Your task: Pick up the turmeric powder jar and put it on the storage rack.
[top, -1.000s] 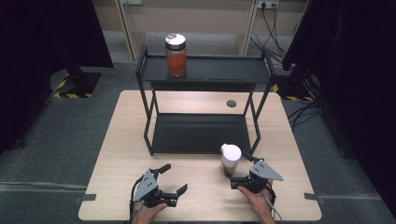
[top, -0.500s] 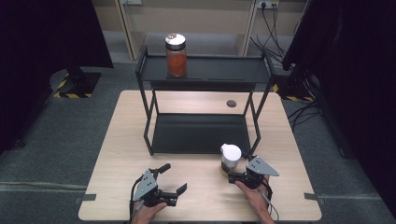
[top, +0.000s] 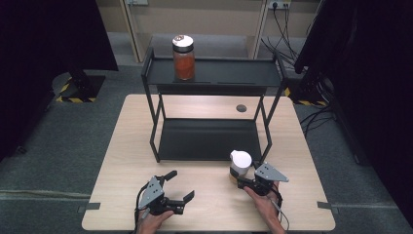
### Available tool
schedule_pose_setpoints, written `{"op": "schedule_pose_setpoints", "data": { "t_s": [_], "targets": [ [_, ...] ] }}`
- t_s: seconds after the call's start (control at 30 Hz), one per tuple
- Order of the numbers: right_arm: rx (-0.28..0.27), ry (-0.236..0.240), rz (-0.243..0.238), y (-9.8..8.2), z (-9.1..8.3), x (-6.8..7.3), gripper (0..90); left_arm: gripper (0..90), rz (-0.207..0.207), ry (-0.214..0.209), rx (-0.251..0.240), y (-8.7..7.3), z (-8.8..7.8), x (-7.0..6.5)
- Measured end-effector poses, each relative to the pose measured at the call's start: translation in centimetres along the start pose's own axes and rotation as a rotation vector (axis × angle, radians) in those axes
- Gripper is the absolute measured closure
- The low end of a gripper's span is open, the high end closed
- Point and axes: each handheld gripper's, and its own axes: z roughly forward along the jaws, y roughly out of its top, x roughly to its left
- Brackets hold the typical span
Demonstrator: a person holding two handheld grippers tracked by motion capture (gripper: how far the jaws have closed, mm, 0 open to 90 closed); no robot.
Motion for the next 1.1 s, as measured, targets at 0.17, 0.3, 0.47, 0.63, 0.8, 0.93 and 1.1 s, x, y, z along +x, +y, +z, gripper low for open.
{"op": "schedule_pose_setpoints", "data": {
  "t_s": [0.17,0.3,0.47,0.63,0.8,0.93,1.1],
  "targets": [
    [0.008,-0.006,0.000,0.3,-0.2,0.0,30.7,2.8,0.004,-0.001,0.002,0.0,0.0,0.0],
    [-0.014,-0.021,-0.011,0.4,-0.7,0.2,30.7,2.8,0.004,0.002,0.001,0.0,0.0,0.0],
    [-0.037,-0.024,-0.022,0.9,-1.2,0.5,30.7,2.9,0.006,0.002,0.004,0.0,0.0,0.0],
    [-0.038,-0.014,-0.035,1.4,-1.5,0.6,30.8,2.9,0.006,0.004,0.005,0.0,0.0,0.0],
    [-0.044,-0.007,-0.031,1.9,-1.7,0.8,30.8,2.9,0.004,0.004,0.005,0.0,0.0,0.0],
    [-0.040,0.004,-0.030,2.4,-1.8,0.8,30.8,2.9,0.005,0.004,0.005,0.0,0.0,0.0],
    [-0.044,0.014,-0.032,3.2,-2.1,0.7,30.8,2.9,0.004,0.005,0.006,0.0,0.0,0.0]
  ]
}}
